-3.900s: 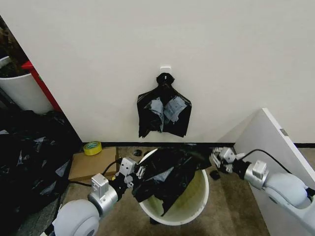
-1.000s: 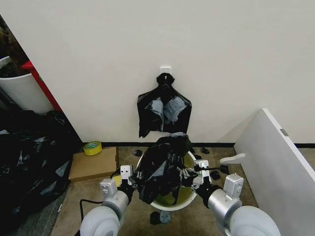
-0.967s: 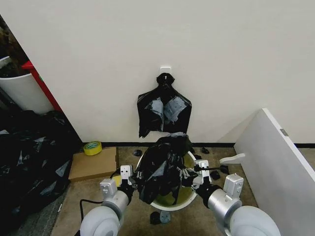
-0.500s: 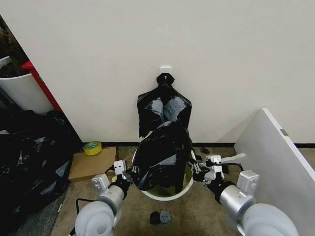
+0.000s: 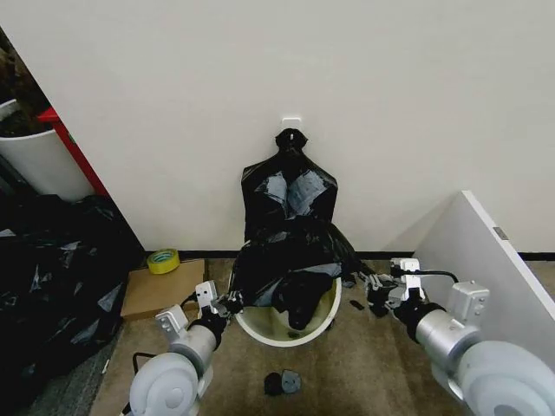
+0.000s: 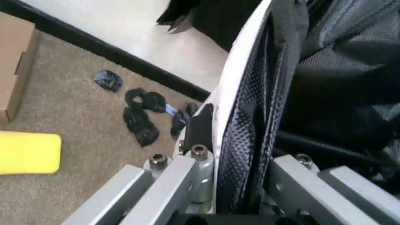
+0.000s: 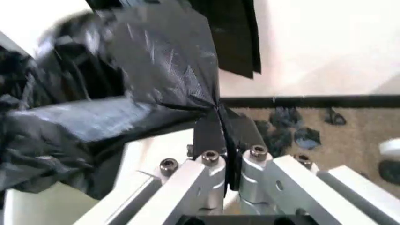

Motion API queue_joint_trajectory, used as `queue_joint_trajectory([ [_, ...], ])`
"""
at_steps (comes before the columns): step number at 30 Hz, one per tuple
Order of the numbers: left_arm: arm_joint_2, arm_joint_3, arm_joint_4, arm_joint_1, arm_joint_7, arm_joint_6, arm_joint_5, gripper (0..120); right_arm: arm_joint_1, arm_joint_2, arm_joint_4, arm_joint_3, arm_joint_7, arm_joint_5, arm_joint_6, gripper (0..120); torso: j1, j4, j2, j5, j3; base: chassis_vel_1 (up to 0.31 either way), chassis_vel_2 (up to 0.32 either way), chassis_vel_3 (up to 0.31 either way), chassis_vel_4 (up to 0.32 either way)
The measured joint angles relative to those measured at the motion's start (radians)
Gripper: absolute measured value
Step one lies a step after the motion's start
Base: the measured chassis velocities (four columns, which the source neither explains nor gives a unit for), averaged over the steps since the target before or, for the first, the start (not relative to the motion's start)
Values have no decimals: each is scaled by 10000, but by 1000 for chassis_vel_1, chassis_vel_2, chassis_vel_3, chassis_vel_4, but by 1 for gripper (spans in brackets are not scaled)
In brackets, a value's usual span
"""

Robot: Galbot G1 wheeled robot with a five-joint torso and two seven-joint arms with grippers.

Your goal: Place the garbage bag over the trash bin.

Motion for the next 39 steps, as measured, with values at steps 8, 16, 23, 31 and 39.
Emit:
queue_joint_trajectory([
  [8, -18, -85, -47, -37, -188, -153, -201, 1, -511, 49, -9, 13, 130, -259, -536, 0, 0, 0, 0, 0, 0, 0, 0, 0, 0],
  [16, 28, -90, -30, -56, -211, -154, -61, 1, -548, 172, -14, 478, -264, 292, -282, 0, 0, 0, 0, 0, 0, 0, 0, 0, 0],
  [23, 28, -66, -19, -49, -190, -104, -29, 1, -507, 371, -16, 685, -1752, 1053, 1807, 21, 0, 0, 0, 0, 0, 0, 0, 0, 0],
  [31, 33, -10, -77, -5, -139, -56, -19, 1, -273, 457, -16, 340, -2473, 1217, 2485, 48, 0, 0, 0, -1, 0, 0, 0, 0, 0],
  [39, 75, -14, -146, 48, -129, 0, -2, 1, -222, 753, -16, 100, -2742, 1343, 2864, 79, 0, 0, 0, -1, 0, 0, 0, 0, 0],
])
